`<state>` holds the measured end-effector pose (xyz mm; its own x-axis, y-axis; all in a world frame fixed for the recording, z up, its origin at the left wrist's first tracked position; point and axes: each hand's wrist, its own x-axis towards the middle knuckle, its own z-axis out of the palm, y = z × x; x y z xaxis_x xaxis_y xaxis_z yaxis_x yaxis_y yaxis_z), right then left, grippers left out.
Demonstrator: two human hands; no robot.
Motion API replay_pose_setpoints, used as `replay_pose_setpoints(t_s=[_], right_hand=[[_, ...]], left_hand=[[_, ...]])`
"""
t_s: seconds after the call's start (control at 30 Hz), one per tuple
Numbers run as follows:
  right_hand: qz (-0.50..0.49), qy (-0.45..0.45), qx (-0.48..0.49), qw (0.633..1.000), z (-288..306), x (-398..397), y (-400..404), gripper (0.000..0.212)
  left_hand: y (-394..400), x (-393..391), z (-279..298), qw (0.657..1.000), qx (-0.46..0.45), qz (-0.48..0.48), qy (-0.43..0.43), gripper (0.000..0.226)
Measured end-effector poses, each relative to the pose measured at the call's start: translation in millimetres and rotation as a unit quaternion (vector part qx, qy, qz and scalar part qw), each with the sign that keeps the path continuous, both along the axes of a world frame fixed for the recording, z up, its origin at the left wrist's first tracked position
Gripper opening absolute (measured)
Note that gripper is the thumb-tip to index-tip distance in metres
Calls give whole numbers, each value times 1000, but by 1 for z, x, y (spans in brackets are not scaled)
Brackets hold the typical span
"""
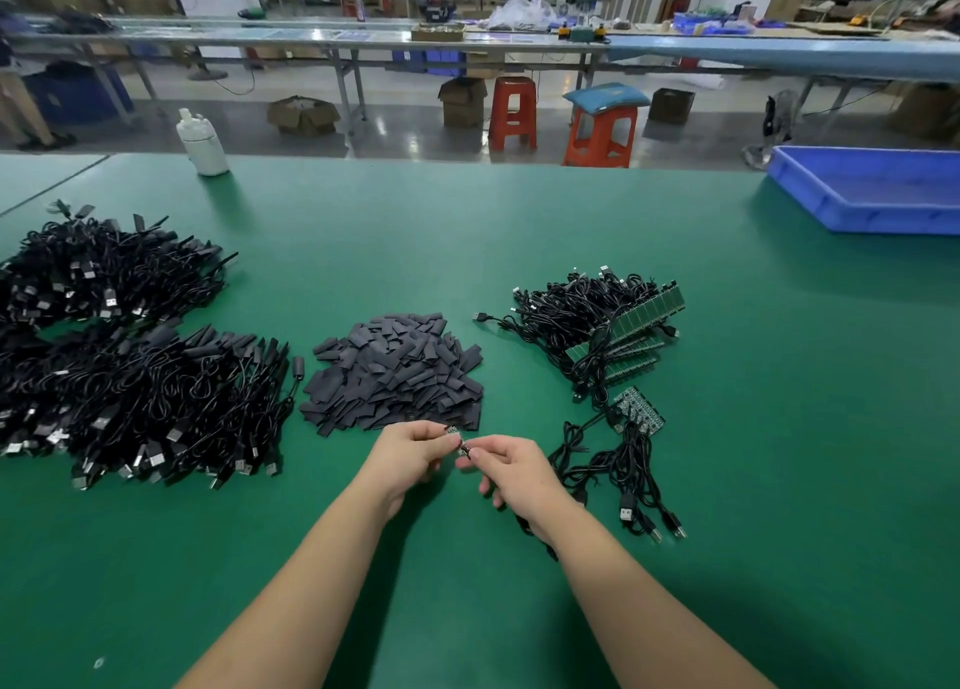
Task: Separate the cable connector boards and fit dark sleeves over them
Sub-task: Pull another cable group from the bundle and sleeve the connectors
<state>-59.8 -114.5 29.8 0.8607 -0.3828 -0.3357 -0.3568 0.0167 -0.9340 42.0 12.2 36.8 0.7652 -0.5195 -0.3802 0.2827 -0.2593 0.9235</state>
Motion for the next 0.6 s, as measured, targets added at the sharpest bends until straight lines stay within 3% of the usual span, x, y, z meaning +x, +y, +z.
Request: replay_pose_setpoints(t_s=[0.13, 0.17, 0.23, 0.3, 0.43, 0.6], right_hand=[[-38, 2, 25, 999, -2, 2, 5, 16], [-52, 1, 30, 998, -4, 2, 7, 16], [-70, -2, 32, 997, -7, -1, 10, 17], [-69, -2, 16, 998, -10, -5, 12, 21], [-56, -6, 8, 998, -12, -9, 11, 23], [-54, -4, 14, 998, -9, -9, 9, 22]], left_hand=[[4, 9, -5, 997, 2, 60, -52, 5], [5, 13, -8, 988, 56, 80, -118, 3], [10, 19, -17, 934, 219, 76, -273, 11], [12, 22, -23, 885, 315, 46, -339, 18], [7, 25, -28, 876, 332, 22, -349, 17], [8, 29, -26, 888, 309, 28, -339, 13]])
